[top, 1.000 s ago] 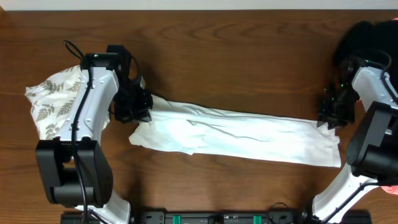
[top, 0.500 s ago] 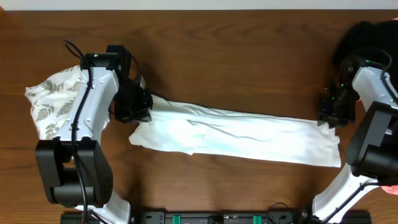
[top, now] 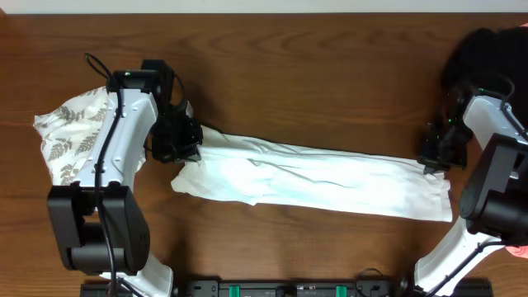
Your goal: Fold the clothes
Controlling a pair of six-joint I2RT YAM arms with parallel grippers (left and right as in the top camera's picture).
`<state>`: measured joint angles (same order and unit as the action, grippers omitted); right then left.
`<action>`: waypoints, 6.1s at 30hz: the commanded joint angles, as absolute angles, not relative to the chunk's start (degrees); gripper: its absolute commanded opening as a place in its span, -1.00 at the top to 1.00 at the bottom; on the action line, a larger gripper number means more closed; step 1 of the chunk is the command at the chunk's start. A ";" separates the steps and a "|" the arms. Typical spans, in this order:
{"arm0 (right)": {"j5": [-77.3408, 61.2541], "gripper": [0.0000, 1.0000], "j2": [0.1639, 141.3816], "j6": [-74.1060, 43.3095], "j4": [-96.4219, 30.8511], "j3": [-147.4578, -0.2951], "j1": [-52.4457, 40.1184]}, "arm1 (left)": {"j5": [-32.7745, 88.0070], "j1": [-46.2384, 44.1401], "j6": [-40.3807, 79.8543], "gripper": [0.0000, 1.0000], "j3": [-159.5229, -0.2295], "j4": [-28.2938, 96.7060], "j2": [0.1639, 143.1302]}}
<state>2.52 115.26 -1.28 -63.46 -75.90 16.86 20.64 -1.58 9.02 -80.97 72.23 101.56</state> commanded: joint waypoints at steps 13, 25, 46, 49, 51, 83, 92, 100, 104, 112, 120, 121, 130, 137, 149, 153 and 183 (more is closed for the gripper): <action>-0.49 0.97 114.10 -2.09 -61.91 -90.08 17.19 | 20.56 -1.21 8.91 0.88 -80.84 65.39 100.29; -3.33 0.97 114.10 -2.04 -63.26 -94.08 17.19 | 20.58 -1.43 9.34 0.88 -80.84 61.41 100.29; -11.16 0.97 114.10 5.28 -61.87 -94.06 17.30 | 20.58 -1.43 9.34 0.88 -80.84 62.89 100.29; -11.20 0.97 113.99 6.96 -61.47 -94.06 17.34 | 20.56 -1.43 9.32 0.88 -80.84 62.87 100.29; -11.20 0.97 113.73 6.94 -61.14 -94.06 17.34 | 20.56 -1.43 9.32 0.88 -80.84 62.87 100.29; -4.29 0.97 94.76 2.57 -43.99 -64.03 20.34 | 20.56 -1.43 9.34 0.88 -80.84 63.31 100.29; -1.43 0.97 94.78 -0.84 -41.74 -58.24 21.30 | 20.56 -1.43 9.34 0.88 -80.84 63.37 100.29; 0.21 0.97 94.78 -1.69 -44.05 -56.93 22.02 | 20.56 -1.43 9.34 0.88 -80.84 67.90 100.29; 0.21 0.97 94.78 -1.72 -45.36 -56.90 22.11 | 20.56 -1.45 9.34 0.87 -80.84 71.37 100.29; 0.23 0.96 94.78 -1.74 -47.62 -56.88 22.13 | 20.56 -1.48 9.34 0.80 -80.79 74.85 100.29; 0.23 0.70 94.78 -1.74 -49.19 -56.88 22.11 | 20.56 -1.48 9.34 0.14 -80.66 76.29 100.31; 0.36 0.70 94.78 -1.74 -49.30 -56.88 22.13 | 20.56 -1.48 9.34 0.13 -80.66 76.27 100.29; 12.40 0.64 94.70 -14.37 -52.38 -57.23 22.61 | 20.56 -1.48 9.34 0.15 -80.66 70.28 100.29; 9.08 0.63 92.66 -15.18 -52.16 -57.65 24.36 | 20.58 -1.48 9.34 0.15 -80.66 66.24 100.31; -24.62 0.78 83.18 1.37 -50.35 -62.65 21.12 | 21.91 -3.07 9.34 0.15 -80.66 63.94 100.31; -24.14 0.77 85.19 0.03 -50.35 -61.04 19.07 | 21.87 -5.08 9.32 0.15 -80.66 62.83 100.31; -0.86 0.67 99.33 -4.29 -51.33 -59.18 21.45 | 21.85 -6.90 9.32 0.14 -80.66 62.52 100.31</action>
